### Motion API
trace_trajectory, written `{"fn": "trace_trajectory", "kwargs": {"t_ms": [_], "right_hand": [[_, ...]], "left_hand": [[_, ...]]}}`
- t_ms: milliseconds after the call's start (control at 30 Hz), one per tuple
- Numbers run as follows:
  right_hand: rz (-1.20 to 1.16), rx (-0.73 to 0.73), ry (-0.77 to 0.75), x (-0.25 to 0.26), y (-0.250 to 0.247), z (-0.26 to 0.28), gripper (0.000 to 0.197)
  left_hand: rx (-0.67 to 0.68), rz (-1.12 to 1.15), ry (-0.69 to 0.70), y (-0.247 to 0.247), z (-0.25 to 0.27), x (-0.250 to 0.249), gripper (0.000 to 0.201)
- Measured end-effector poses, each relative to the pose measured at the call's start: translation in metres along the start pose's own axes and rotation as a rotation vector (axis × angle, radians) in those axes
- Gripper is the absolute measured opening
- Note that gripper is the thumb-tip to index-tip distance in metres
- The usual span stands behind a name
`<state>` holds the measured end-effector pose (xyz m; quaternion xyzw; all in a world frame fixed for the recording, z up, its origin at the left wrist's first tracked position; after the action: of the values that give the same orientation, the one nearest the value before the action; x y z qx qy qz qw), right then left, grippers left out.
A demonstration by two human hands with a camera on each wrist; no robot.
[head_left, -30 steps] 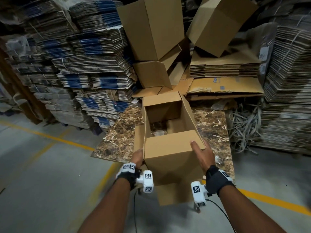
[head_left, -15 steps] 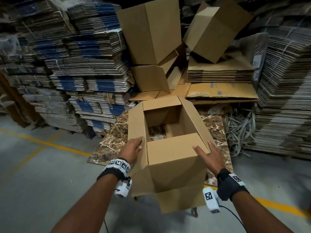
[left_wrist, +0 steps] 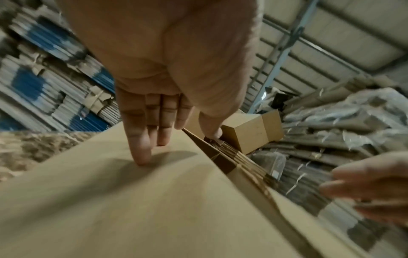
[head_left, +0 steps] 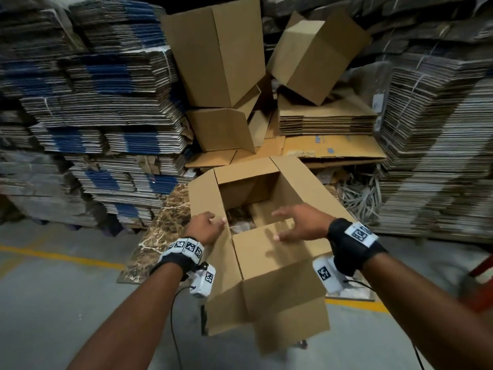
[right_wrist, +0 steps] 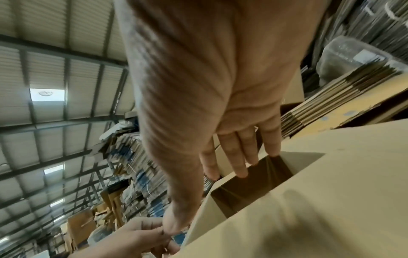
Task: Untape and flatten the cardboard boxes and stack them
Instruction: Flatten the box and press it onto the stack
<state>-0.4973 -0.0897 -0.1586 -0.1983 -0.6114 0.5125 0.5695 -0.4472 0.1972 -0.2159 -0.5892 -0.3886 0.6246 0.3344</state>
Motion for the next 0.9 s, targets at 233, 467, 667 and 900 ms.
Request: {"fn": "trace_trajectory", "kwargs": {"t_ms": [233, 467, 667, 900], "right_hand": [[0.186, 0.269, 0.157, 0.016, 0.021, -0.06, 0.1], [0.167, 0.131, 0.117, 0.018, 0.007, -0.051, 0.079], [0.113, -0.018, 0.068, 0.021, -0.016, -0.008, 0.043], [0.187, -0.175, 0.046, 0.015, -0.043, 0.043, 0.04]], "left_hand": [[0.047, -0.059, 0.119, 0.004, -0.024, 0.003, 0.057], [0.226, -0.341, 0.629, 0.014, -0.021, -0.02, 0.054], [0.343, -0.554, 0.724, 0.018, -0.026, -0.03, 0.047], [0.251, -0.593, 0.801, 0.006, -0.003, -0.041, 0.035]]}}
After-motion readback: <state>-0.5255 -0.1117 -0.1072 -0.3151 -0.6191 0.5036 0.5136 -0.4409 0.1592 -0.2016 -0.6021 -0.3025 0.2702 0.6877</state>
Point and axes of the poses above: each hand's wrist, its own z-axis away from the middle knuckle, its own y-axis out of the palm, x = y × z, the point moved 8 cm from there along -z, towards the middle knuckle, and after that the axes turned 6 degrees about -z, right-handed, at the moved point
